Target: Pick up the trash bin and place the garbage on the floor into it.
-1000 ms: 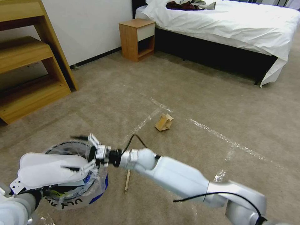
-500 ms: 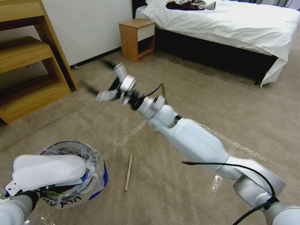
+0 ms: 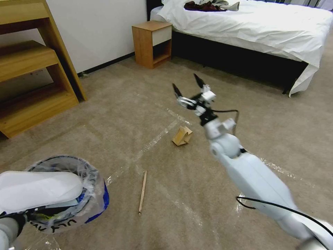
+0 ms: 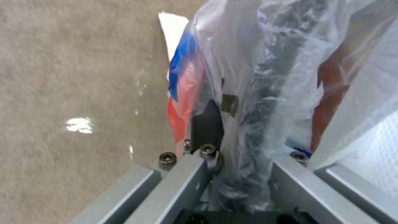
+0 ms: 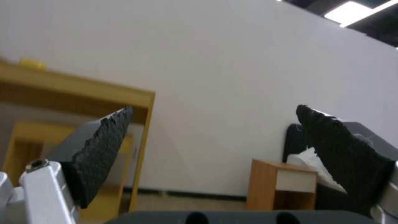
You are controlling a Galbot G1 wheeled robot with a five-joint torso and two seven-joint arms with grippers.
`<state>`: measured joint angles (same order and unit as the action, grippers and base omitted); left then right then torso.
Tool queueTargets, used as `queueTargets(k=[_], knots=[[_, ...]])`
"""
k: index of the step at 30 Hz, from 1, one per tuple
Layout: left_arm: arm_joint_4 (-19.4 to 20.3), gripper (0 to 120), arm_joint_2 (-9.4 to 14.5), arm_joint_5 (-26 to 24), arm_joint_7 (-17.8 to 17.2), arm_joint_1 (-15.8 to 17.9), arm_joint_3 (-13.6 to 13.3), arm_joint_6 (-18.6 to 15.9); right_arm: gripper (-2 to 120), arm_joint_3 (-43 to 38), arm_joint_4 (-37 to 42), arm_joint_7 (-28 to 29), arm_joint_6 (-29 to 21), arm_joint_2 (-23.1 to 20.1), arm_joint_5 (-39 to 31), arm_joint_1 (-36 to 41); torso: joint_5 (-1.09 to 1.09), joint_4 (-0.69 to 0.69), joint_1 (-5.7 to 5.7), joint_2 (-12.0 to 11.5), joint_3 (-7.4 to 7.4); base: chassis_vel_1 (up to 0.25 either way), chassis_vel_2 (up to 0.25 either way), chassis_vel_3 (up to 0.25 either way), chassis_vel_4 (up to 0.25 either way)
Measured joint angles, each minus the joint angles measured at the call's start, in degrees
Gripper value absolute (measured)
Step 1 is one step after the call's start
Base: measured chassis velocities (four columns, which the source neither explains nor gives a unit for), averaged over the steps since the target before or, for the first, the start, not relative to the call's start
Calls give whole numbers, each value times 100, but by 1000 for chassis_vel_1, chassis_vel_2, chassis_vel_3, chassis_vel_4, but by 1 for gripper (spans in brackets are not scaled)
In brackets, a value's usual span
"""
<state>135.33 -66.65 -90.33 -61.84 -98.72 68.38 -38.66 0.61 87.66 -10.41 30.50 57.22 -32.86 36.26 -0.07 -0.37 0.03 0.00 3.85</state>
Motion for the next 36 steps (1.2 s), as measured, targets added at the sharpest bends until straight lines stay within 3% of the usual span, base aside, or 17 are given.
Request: queueTargets(k=[4, 5, 6, 8, 13, 18, 24, 25, 27, 28, 30, 36], knots=[[-90, 0, 140, -49, 43, -43, 200, -25, 100, 46, -334, -328, 365, -189, 238, 79, 0, 0, 0, 0, 0, 0, 0, 0, 0], [-160, 0, 236, -129, 70, -80, 339, -51, 100, 153, -765, -757, 692, -230, 490, 28, 1, 1, 0, 0, 0, 0, 0, 0, 0], [-160, 0, 236, -129, 70, -80, 339, -51, 100, 153, -765, -757, 692, -230, 490, 28, 1, 1, 0, 0, 0, 0, 0, 0, 0], [-265, 0, 360, -230, 77, -53, 415, -66, 100, 266, -1354, -1286, 1112, -222, 1031, -135, -1, 3, 0, 0, 0, 0, 0, 0, 0], [-537, 0, 558, -369, 77, 68, 471, -77, 100, 607, -2111, -1368, 1437, -141, 1880, -433, -1, -2, 0, 0, 1, 0, 0, 0, 0], [-716, 0, 624, -392, 104, 108, 499, -90, 100, 769, -2407, -1382, 1413, 107, 2024, -601, -2, 5, 0, 0, 1, 0, 0, 0, 0], [-784, 0, 684, -396, 109, 148, 489, -84, 100, 1028, -2304, -1278, 934, 301, 1494, -596, -2, -1, 0, 0, 1, 0, 0, 0, 0], [-784, 0, 686, -399, 108, 148, 503, -81, 100, 1123, -2242, -1220, 755, 343, 1239, -591, -2, -1, 0, 0, 1, 0, 0, 0, 0], [-779, 0, 683, -400, 100, 112, 542, -72, 100, 1582, -1937, -692, -132, 403, 608, -610, -2, 2, 0, 0, 0, 0, 0, 0, 0], [-779, 0, 683, -400, 100, 112, 542, -72, 100, 1582, -1937, -692, -132, 403, 608, -610, -2, 2, 0, 0, 0, 0, 0, 0, 0], [-777, 0, 655, -395, 99, 94, 565, -68, 100, 2006, -1696, -255, -787, 415, 106, -687, -1, 2, 0, 0, 1, 0, 0, 0, 0], [-785, 0, 567, -327, 115, 89, 564, -64, 100, 2501, -1287, 241, -1741, 594, -623, -898, -2, 0, 0, 0, 1, 0, 0, 0, 0]])
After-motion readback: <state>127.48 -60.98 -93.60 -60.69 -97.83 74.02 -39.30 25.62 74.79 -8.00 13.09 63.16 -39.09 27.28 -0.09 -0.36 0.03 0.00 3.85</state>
